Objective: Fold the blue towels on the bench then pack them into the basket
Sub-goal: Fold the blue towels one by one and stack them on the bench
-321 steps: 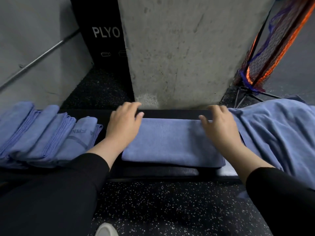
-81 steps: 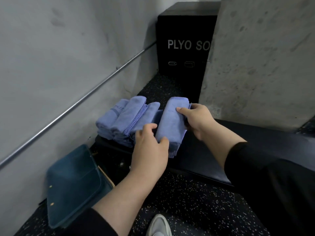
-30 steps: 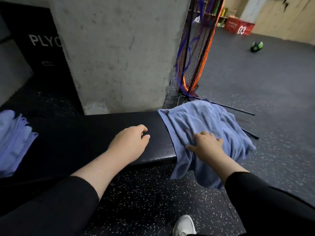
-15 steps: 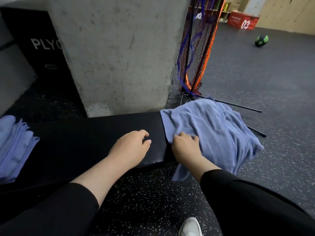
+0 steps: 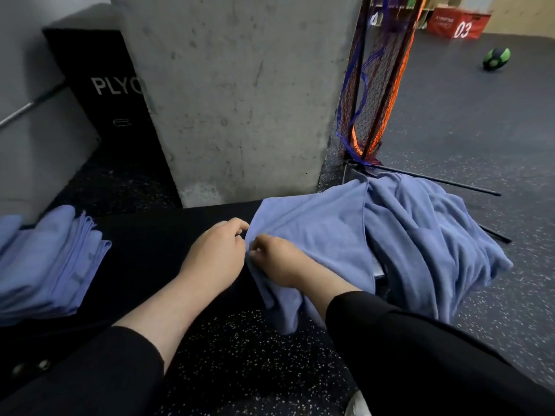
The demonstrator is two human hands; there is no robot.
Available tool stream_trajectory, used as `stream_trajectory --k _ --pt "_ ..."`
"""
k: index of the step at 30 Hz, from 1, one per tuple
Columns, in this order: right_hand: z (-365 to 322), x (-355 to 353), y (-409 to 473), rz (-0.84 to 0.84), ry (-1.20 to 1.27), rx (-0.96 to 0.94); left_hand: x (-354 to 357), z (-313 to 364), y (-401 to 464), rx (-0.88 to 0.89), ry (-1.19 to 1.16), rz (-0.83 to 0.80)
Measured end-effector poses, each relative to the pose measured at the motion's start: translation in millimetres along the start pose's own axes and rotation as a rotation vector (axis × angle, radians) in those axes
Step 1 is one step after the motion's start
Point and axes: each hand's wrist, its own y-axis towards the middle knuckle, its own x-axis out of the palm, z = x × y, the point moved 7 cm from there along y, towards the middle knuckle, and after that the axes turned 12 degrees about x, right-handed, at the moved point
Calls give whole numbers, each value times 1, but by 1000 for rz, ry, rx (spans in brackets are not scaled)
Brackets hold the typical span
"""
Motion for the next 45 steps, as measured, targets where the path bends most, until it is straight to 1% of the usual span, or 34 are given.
stream_trajectory --k 1,3,4,6,9,11,13,15,20,27,33,36,38,40,41,43,45 --pt "-1 -6 0 6 86 3 0 -4 1 -15 3 -8" --pt "7 -28 -1 110 196 27 6 -11 4 -27 26 -45" --pt "15 -37 -3 160 187 36 12 -11 6 -6 53 -78" --pt "38 -45 -4 195 115 79 31 -8 6 80 128 -194" --pt "83 -52 -5 211 -28 240 66 4 -3 217 264 -413" --pt "108 -50 -7 160 -134 333 83 7 -11 251 324 -501" --pt "121 -39 -7 40 -192 340 93 4 -12 235 348 -524" --pt "125 -25 -9 -40 -265 316 96 -2 -8 218 371 -520" --pt "115 -13 -3 -41 -294 276 93 -21 9 172 396 -474" --pt "85 -7 28 64 -299 197 67 -74 23 46 375 -404" --pt "55 0 59 115 -273 117 51 -109 29 -7 337 -367" --pt "46 -4 66 178 -168 76 45 -124 34 -26 330 -338" --pt "43 -12 64 266 -57 40 42 -131 38 -44 321 -322" --pt "39 -21 55 369 -35 -40 40 -136 42 -64 313 -306" --pt "35 -23 49 394 -44 -93 39 -138 45 -75 305 -295" --pt "30 -22 40 369 -78 -167 37 -140 48 -92 314 -264" --pt "29 -8 31 261 -154 -166 31 -137 49 -74 408 -196"
